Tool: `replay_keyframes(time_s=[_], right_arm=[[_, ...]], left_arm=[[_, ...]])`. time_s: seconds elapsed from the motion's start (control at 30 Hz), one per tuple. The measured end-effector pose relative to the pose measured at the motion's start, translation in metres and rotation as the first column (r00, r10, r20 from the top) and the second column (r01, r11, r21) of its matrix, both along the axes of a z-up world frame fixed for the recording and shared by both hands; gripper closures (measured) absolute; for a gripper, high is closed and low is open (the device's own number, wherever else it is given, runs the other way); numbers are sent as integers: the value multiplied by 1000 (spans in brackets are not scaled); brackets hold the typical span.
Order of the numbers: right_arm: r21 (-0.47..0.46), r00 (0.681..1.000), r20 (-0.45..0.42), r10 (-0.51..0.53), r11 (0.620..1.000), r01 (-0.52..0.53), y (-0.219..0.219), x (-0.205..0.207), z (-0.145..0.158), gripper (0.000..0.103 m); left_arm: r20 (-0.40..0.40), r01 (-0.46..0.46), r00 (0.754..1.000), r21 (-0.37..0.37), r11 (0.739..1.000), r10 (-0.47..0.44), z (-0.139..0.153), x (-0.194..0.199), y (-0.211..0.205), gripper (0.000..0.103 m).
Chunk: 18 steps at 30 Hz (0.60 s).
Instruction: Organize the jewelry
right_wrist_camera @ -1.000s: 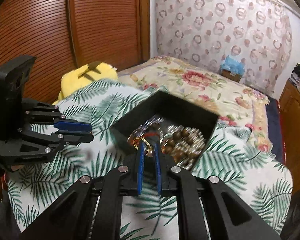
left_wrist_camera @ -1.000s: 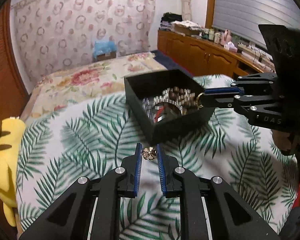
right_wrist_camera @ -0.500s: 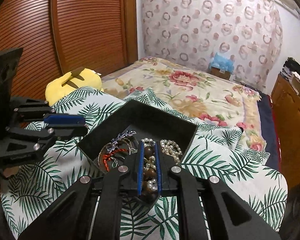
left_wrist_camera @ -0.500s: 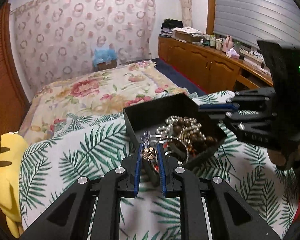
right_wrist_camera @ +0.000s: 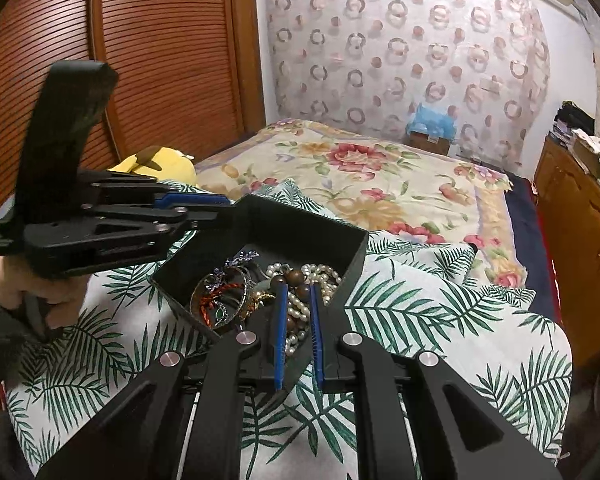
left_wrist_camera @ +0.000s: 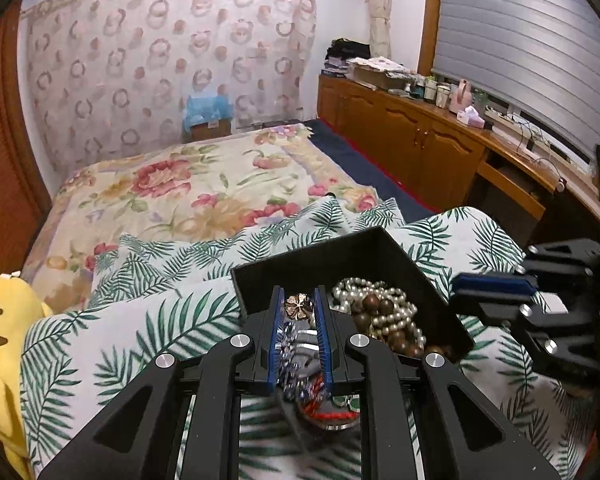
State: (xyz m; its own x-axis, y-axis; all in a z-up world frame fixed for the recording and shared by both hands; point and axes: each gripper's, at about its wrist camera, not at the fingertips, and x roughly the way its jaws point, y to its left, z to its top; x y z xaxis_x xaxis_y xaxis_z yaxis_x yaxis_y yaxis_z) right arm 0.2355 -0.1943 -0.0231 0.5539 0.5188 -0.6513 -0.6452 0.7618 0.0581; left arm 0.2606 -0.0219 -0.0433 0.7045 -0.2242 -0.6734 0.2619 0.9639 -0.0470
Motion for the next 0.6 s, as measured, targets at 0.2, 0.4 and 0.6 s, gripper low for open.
replay_keyframes(time_s=[0.2, 0.4, 0.6], right_arm=[[3, 1000, 3, -13, 1000, 13, -3, -2, -1, 91], [6, 999, 6, -51, 999, 51, -8, -2, -3, 86], [20, 994, 12, -112, 994, 112, -15, -4, -4, 68]], left_arm=[[-13, -12, 1000, -10, 1000, 11, -3, 11, -3, 88], [-6, -33, 999, -15, 999, 33, -2, 4, 2, 67], [23, -71, 997, -14, 997, 72, 3, -14, 7, 29]])
